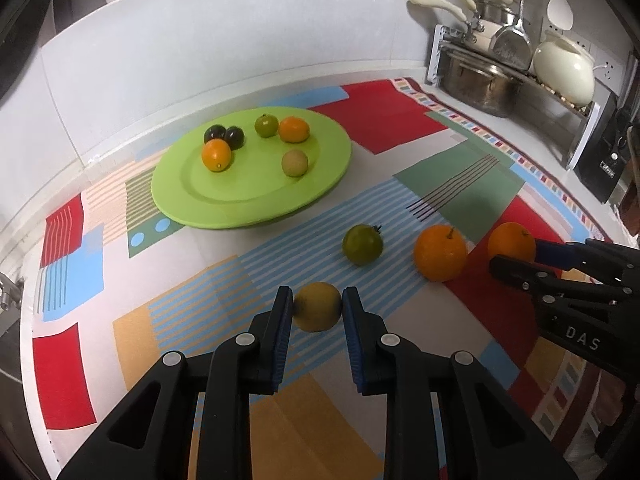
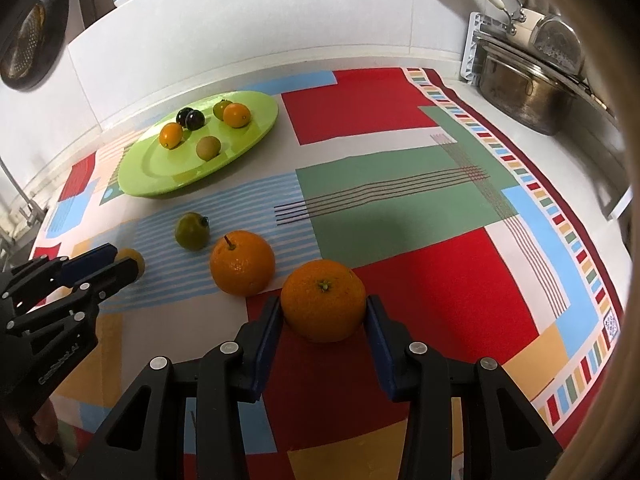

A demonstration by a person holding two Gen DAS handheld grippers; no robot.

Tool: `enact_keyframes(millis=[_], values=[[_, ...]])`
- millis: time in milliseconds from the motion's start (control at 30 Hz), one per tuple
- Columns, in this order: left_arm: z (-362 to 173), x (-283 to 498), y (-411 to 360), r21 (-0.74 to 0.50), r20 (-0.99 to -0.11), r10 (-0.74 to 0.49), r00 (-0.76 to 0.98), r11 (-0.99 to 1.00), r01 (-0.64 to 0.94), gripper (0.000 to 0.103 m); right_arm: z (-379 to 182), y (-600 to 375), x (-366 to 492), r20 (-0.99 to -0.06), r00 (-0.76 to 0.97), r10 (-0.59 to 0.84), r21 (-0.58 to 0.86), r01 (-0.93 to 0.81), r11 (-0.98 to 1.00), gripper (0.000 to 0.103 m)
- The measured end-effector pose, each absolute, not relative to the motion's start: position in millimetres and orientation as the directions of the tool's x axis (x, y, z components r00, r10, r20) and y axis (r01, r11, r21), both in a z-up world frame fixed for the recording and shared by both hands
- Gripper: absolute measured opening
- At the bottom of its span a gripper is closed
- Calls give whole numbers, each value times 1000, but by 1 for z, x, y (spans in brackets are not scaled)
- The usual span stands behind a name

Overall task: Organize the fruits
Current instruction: 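Lift and carry the tan fruit and orange over the green plate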

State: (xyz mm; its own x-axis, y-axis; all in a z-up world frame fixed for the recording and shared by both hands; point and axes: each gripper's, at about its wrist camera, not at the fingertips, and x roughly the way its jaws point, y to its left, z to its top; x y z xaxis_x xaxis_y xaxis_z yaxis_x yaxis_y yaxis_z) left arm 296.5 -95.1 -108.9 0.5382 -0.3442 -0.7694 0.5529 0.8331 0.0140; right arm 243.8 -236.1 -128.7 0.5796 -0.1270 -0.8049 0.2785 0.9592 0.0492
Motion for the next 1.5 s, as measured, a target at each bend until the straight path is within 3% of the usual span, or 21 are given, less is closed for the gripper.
enact_keyframes(millis=[600, 1033, 1300, 1367, 1500], values=[[-55, 275, -86, 58, -668, -325, 669, 874, 483, 26, -80, -220, 242, -714, 700, -21, 82, 113, 990, 42], [-19, 306, -80, 93, -598, -276, 752, 909, 407, 26, -36, -202, 284, -654, 752, 82, 30, -83, 996, 42], [-12, 347, -79, 69, -608, -283, 741, 912, 405, 19, -17, -193, 329, -635, 759, 145, 8, -182, 983, 42], [-19, 364, -78, 35, -634, -298, 714, 911, 411, 14, -18, -192, 341, -641, 750, 162, 17, -197, 980, 42], [-32, 388, -73, 1, -662, -293, 689, 920, 392, 14, -31, -194, 374, -681, 705, 201, 72, -209, 975, 42]])
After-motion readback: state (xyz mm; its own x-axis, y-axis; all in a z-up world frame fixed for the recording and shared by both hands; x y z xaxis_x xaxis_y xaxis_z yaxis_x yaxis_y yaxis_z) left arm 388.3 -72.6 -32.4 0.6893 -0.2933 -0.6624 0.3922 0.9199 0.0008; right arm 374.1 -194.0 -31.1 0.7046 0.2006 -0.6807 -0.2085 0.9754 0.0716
